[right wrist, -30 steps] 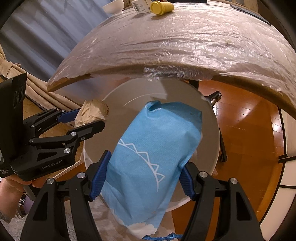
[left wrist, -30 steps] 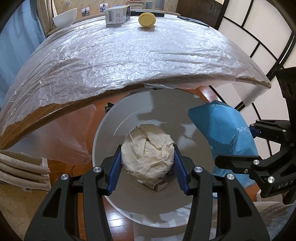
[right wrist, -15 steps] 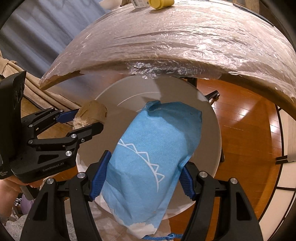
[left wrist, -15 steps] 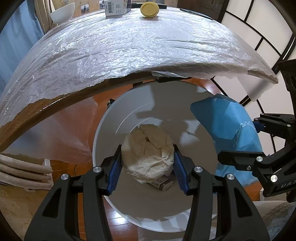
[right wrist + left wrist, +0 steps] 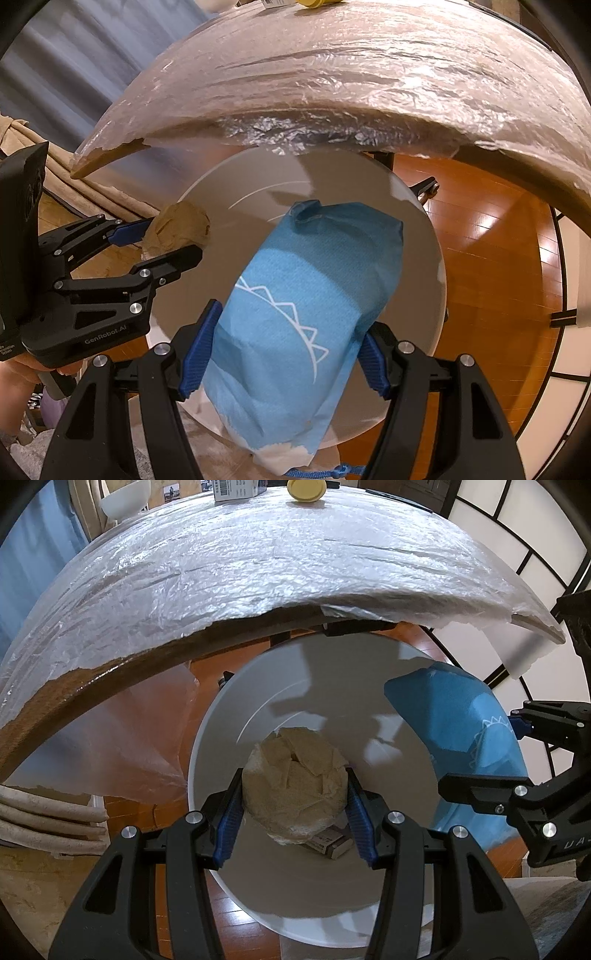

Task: Collect trash
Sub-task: 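Lower the blue bag and beige bun into the bin with both tools, then open both tools to drop the bag and bun into the bin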

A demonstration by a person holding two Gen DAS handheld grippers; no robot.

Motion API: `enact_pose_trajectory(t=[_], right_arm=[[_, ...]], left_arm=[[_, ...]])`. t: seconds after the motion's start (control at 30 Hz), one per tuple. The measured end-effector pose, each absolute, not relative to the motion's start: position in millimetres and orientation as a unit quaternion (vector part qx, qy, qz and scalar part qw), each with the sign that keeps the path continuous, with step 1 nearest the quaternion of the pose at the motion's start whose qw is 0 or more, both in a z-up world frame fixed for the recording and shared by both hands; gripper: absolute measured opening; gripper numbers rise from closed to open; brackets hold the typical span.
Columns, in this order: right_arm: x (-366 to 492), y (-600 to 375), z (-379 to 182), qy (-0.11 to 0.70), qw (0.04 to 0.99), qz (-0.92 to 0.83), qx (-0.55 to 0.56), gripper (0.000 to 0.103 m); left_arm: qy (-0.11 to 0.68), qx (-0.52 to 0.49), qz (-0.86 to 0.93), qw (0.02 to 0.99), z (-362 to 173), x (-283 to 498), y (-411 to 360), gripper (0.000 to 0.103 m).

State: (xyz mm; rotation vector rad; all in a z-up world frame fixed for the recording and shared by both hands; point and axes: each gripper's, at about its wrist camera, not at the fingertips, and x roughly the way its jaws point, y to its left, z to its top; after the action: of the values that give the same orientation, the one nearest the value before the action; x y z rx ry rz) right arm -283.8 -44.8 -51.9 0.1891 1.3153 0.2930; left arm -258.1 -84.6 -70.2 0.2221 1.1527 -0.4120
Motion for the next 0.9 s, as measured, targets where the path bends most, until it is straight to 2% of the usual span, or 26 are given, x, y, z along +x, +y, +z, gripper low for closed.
enact_pose_trajectory(t=[0.9], right_arm=[[-281.4,-48.5,-58.3,0.615,0.774,0.133,0.063,0.067]], left_arm=[[0.545,0.108,-0.198,0.807,-75.6,-251.3,-90.5,0.052]])
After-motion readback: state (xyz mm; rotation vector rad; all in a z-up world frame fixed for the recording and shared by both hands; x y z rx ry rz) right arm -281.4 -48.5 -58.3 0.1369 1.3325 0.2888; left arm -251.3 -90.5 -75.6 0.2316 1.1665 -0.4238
